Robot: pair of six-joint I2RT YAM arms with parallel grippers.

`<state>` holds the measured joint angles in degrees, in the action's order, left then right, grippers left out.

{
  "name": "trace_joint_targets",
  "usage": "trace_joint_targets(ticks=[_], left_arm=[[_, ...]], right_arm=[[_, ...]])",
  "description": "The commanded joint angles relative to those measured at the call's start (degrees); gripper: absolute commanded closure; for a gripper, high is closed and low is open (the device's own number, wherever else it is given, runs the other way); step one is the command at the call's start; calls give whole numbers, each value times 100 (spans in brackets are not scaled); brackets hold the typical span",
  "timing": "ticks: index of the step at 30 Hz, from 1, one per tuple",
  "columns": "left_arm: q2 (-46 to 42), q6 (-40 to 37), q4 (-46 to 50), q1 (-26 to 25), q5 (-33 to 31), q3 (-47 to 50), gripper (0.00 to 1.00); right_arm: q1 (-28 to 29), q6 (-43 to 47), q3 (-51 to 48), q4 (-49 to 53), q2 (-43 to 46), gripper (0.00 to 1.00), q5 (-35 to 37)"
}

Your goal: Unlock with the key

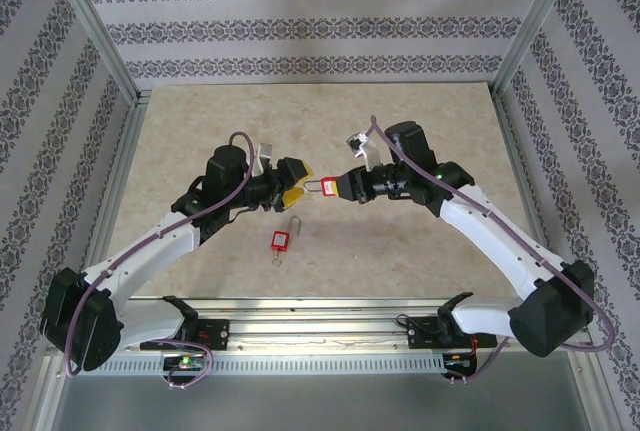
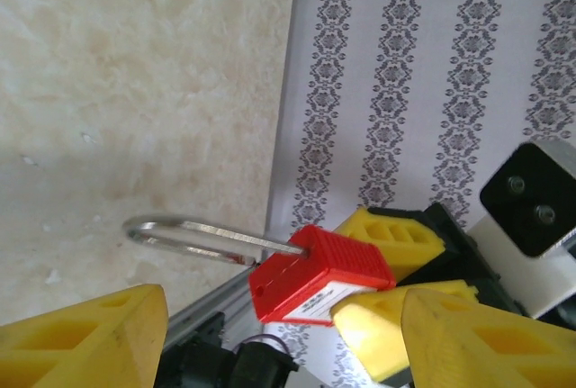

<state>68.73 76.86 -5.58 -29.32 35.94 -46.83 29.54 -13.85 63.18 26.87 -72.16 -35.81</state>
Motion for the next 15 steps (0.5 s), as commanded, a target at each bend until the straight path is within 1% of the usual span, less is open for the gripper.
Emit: trace_joint_targets(ticks=[1, 6, 9, 14, 15], left_arm=[[155, 527, -515, -84, -23, 140, 34], [385, 674, -825, -99, -241, 284, 39], [571, 640, -885, -94, -315, 175, 41], [778, 632, -1126, -142, -475, 79, 54], [824, 646, -1224, -173, -521, 91, 55]], right_arm=[[143, 294, -100, -368, 192, 100, 127], [332, 312, -359, -663, 374, 100, 33], [386, 261, -537, -838, 518, 100, -84], [395, -42, -810, -1105, 615, 100, -161], [394, -156, -887, -1235, 624, 100, -207]])
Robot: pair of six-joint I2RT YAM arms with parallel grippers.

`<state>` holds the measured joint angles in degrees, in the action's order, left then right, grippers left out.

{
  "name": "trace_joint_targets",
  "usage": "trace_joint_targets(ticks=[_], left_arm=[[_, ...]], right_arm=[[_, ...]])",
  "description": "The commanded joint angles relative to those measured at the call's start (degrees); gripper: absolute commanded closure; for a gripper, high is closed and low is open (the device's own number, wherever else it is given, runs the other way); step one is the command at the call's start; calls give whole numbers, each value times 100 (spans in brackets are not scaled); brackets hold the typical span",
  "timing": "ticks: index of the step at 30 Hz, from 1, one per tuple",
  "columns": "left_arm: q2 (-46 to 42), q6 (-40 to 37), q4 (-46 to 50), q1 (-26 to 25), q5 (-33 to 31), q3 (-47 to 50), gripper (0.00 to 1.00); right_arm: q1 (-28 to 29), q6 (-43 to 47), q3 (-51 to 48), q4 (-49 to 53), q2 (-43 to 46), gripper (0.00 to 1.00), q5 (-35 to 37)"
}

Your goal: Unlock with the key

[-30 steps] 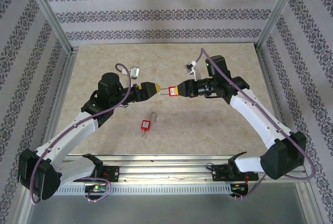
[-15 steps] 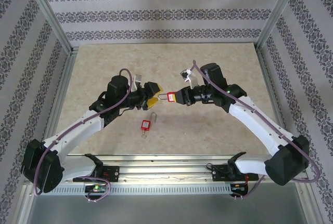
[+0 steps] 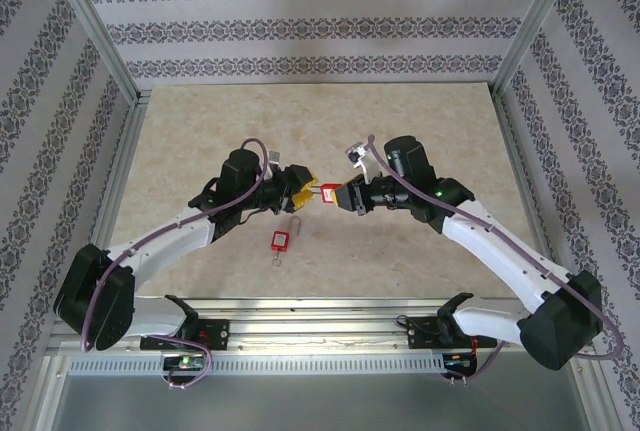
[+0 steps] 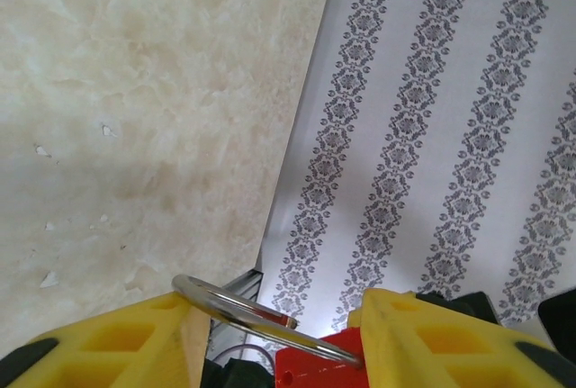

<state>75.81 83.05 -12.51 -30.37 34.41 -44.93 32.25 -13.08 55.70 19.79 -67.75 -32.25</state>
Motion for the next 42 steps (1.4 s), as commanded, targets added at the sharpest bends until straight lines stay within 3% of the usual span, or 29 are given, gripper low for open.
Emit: trace_joint_targets(ticks=[1, 6, 8, 13, 24, 25, 27, 30, 31, 36, 42], left_arm=[[165, 6, -566, -98, -374, -110, 57], [307, -104, -807, -145, -551, -23, 81], [371, -264, -757, -153, -617, -87, 82], [496, -457, -946, -171, -643, -103, 100], [219, -831, -1476, -276, -1024, 241, 100], [219, -850, -1516, -285, -931, 231, 97], [122, -833, -1352, -285, -876, 252, 64], [-338, -999, -387, -285, -1077, 190, 16], [-487, -1053, -19, -279, -1131, 129, 10], [-871, -930, 829, -279, -1153, 4, 1], [-613, -364, 366, -277, -989, 94, 0]], right_arm=[[132, -337, -224, -675, 197, 100, -597], [121, -1050, -576, -1175, 306, 100, -469], [131, -1482, -787, -1587, 334, 100, -555], [159, -2181, -1273, -2153, 618, 100, -340], [-17, -2898, -1419, -2502, 816, 100, -249], [-13, -2779, -1338, -2314, 831, 100, -190], [0, -2406, -1138, -1773, 888, 100, 50], [-19, -1950, -982, -1251, 1003, 100, 295], [-16, -1777, -913, -1081, 1022, 100, 389], [26, -1230, -774, -788, 1001, 100, 583], [285, -684, -626, -528, 832, 100, 799]])
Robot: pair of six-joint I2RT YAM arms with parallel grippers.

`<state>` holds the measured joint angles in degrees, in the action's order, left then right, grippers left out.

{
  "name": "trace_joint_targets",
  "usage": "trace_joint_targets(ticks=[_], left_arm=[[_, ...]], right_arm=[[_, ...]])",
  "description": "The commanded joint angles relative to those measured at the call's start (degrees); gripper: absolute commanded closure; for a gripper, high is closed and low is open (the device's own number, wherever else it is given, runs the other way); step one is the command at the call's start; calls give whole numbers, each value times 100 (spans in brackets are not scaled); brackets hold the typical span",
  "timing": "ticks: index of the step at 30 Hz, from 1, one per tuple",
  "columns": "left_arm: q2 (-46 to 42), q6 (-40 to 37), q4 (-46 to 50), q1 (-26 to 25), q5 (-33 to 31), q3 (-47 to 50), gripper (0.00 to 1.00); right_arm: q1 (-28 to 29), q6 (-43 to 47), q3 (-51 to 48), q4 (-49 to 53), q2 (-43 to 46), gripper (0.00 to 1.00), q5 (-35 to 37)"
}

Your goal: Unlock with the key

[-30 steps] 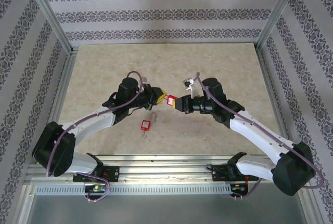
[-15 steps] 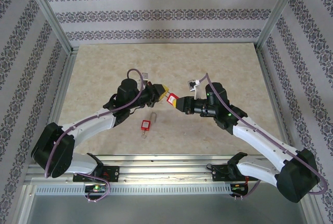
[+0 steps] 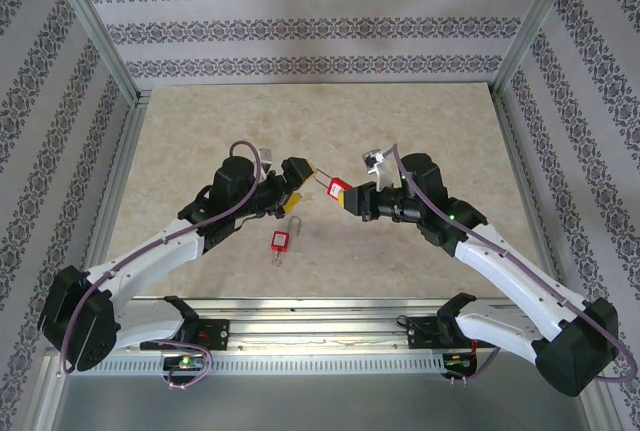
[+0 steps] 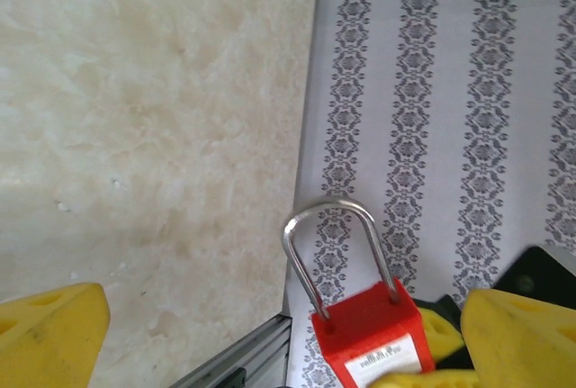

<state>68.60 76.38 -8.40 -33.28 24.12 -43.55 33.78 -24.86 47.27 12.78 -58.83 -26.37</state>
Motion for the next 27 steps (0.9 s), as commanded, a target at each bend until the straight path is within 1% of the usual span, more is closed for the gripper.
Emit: trace_joint_targets(ticks=[1, 7, 9, 13, 16, 17, 19, 24, 27], left_arm=[[165, 425, -194, 14, 50, -52, 0], [490, 758, -580, 14, 182, -185, 0], [593, 810, -634, 7, 223, -187, 3], [706, 1108, -1113, 14, 221, -5, 16], [799, 1169, -1214, 1, 272, -35, 26], [819, 1203, -1274, 10, 262, -30, 31], [882, 1150, -1241, 11, 303, -98, 39], [1054, 1173, -1479, 5, 354, -78, 66], [1117, 1110, -1517, 5, 373, -109, 75]], right_arm=[[188, 583, 239, 238, -91, 100, 292], [477, 926, 178, 292, -190, 100, 642], [567, 1002, 153, 259, -191, 100, 737], [810, 1256, 173, 321, -261, 100, 1054], [976, 1398, 143, 331, -325, 100, 1239], [1022, 1437, 126, 341, -353, 100, 1269], [1051, 1441, 93, 300, -363, 100, 1284], [1056, 1355, 2, 178, -348, 100, 1130], [1064, 1309, -4, 209, -393, 100, 1028]])
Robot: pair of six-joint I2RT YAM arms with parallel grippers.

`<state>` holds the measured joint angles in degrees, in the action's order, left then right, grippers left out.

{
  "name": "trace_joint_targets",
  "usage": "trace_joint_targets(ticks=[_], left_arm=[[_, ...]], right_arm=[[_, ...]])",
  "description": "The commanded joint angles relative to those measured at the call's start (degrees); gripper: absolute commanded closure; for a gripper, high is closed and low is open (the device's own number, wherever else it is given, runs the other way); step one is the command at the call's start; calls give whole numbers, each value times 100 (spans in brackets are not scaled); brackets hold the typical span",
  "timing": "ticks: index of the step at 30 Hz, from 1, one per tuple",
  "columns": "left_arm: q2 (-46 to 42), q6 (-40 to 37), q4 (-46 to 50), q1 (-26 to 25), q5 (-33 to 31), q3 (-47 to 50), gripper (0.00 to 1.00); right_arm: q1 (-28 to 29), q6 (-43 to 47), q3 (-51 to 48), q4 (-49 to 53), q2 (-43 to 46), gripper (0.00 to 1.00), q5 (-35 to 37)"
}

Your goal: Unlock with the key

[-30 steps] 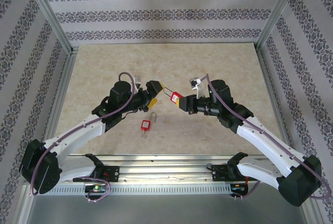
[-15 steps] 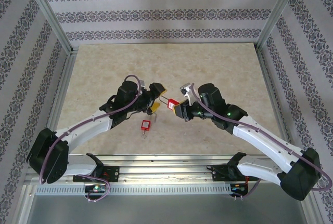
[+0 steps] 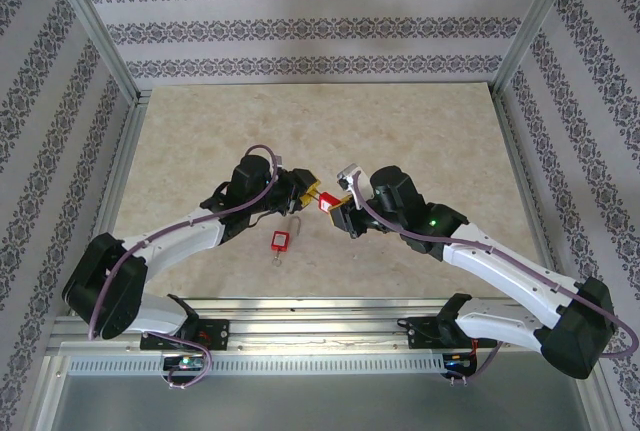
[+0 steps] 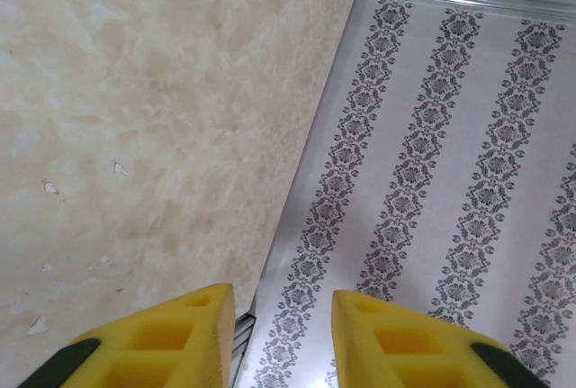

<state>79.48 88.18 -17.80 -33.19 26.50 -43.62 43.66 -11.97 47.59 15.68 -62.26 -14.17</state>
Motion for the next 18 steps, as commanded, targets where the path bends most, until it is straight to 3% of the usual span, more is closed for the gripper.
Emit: trace_joint_targets(ticks=[1, 4, 7, 13, 18], left_arm=[[45, -68, -626, -1, 133, -86, 78], [102, -71, -702, -3, 172, -57, 84], [94, -133, -677, -3, 142, -23, 100], [196, -336, -1135, -3, 142, 50, 100], [-47, -783, -682, 103, -50, 90, 100]], right_arm=[[72, 11, -48, -95, -41, 100, -216], [73, 10, -84, -80, 33, 100, -201], [66, -35, -116, -109, 73, 100, -282], [-39, -349, -122, -242, 5, 100, -569], [-461, -710, -138, -259, 170, 100, -1023]])
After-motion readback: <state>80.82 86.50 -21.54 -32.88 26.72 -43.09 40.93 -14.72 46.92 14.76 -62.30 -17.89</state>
